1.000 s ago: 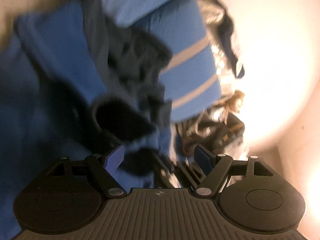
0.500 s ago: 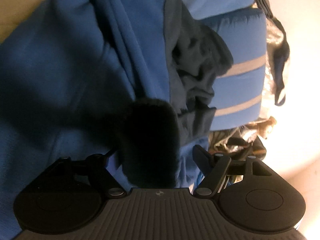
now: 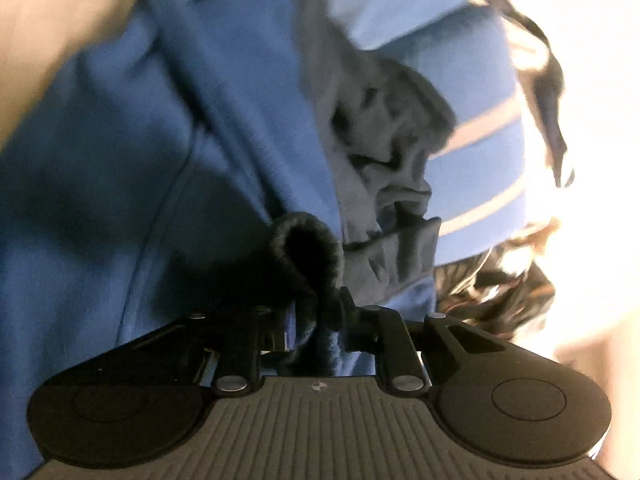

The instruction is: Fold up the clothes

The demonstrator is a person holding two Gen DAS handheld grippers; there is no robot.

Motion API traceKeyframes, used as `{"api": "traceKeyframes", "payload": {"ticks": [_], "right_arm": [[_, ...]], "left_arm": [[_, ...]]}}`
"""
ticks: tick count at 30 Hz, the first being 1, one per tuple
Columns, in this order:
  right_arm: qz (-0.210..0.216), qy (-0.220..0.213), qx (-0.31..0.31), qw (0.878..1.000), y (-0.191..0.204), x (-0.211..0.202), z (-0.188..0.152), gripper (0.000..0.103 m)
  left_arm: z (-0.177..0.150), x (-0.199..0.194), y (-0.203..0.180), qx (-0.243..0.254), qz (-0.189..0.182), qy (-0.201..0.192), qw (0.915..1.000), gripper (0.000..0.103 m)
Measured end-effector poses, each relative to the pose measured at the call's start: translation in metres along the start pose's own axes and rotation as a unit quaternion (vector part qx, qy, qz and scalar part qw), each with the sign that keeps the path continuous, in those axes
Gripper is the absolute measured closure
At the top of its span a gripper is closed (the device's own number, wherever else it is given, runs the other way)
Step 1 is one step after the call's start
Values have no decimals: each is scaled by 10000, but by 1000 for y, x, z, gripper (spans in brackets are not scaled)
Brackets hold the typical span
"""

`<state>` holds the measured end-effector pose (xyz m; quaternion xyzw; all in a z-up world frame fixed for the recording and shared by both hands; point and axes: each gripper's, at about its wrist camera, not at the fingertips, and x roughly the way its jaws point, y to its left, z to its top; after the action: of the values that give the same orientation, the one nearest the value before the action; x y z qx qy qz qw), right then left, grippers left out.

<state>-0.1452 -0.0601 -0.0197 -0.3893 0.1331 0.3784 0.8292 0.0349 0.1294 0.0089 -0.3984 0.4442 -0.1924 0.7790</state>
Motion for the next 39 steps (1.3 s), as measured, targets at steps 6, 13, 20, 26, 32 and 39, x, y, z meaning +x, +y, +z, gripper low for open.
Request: {"api": "traceKeyframes", "payload": {"ticks": [6,13,20,26,32,39], "right_arm": [[147,-203,824,9963,-21,-4,7,51],[-93,-208,561,9982,-13,1,12,89],[-991,-355,-429,9935,14,1,15,89],[-1174,-349,-1277,9842,41,7,8,89],[-1009,-329,-1466,9835,51,6,3,89],[-1125,-368,-1479,9819,49,6,3,89]], "left_arm": [[-8,-4,-29,1029,153,-165,9944,84],[-8,-1,-36,1219,578,-16,9909,57],[0,-1,-14,300,359,338,9983,43],[-3,16,21,-1104,-179,877,9899,44],[-3,15,20,-975,-118,662,9930,75],[-1,13,19,-999,-152,618,9930,79]]}}
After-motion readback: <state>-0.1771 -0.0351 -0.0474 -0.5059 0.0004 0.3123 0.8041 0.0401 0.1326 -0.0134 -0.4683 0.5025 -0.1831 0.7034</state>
